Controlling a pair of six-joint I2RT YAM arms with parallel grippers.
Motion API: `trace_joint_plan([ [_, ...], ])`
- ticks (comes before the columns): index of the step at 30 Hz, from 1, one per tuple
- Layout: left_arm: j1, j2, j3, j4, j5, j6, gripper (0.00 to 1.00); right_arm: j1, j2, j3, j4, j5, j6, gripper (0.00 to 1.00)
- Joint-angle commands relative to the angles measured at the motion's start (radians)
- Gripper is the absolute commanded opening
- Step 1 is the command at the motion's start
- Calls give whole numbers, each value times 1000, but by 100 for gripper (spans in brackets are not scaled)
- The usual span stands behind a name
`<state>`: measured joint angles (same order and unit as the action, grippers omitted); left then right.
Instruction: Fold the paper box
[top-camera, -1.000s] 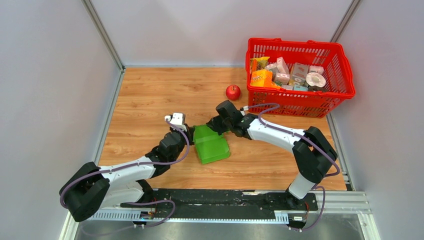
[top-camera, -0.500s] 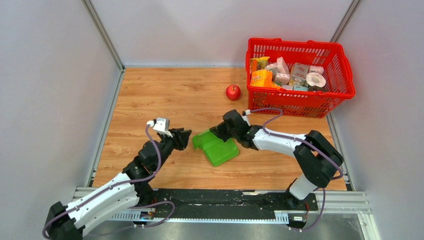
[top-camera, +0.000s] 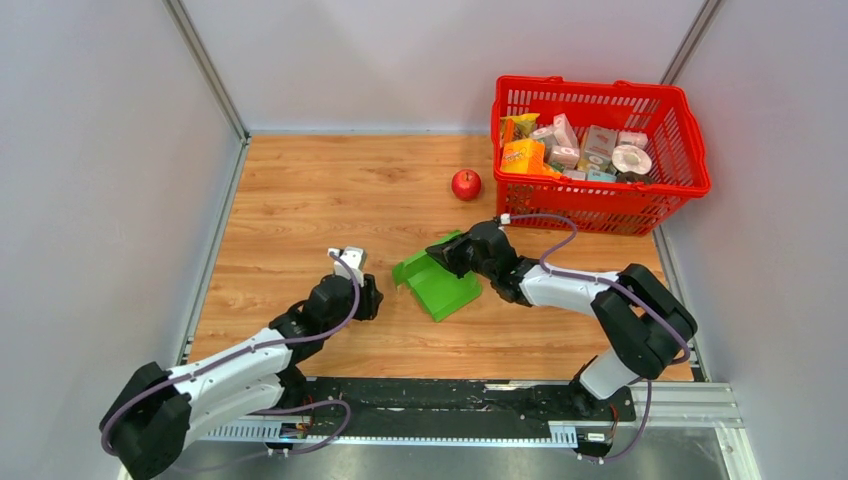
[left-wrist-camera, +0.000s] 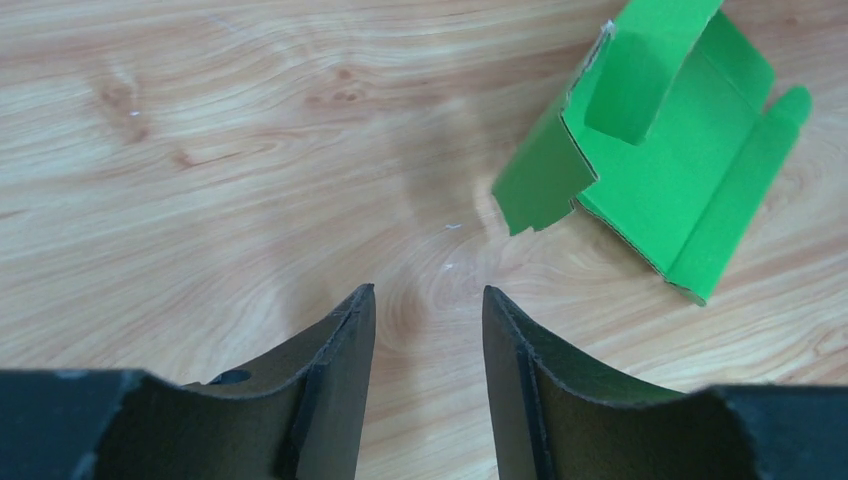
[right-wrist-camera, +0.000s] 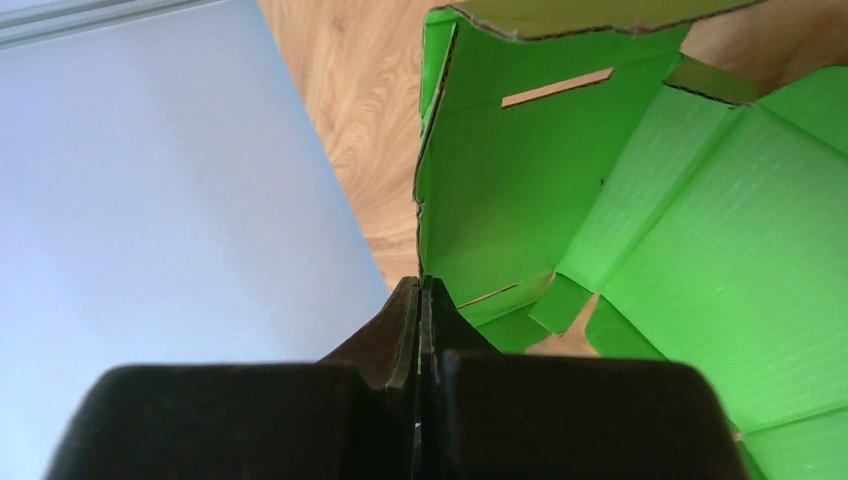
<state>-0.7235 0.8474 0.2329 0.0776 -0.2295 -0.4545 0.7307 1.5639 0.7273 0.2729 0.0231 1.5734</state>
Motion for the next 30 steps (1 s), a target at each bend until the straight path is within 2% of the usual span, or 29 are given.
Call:
trace_joint_plan([
  [1,4,74,5,200,97,75,52,-10,-34,-9,98,-46,-12,0],
  [2,4,91,6,247,119,85,53,-10,-31,-9,104,-51,-9,0],
  [6,4,185,66,258,102,114,52,-10,-15,-5,121,-61,7,0],
  [10,4,254,115,266,75,151,46,-11,5,-3,137,-69,26,0],
  [16,2,347,147,335,85,140,42,-10,30,-5,147,-72,46,0],
  [19,1,378,180,294,62,113,39,-10,50,-5,158,-77,50,0],
  [21,-1,371,172,266,44,112,39,-10,59,-6,155,-68,45,0],
  [30,1,246,31,344,-11,86,48,-13,110,-8,187,-61,36,0],
])
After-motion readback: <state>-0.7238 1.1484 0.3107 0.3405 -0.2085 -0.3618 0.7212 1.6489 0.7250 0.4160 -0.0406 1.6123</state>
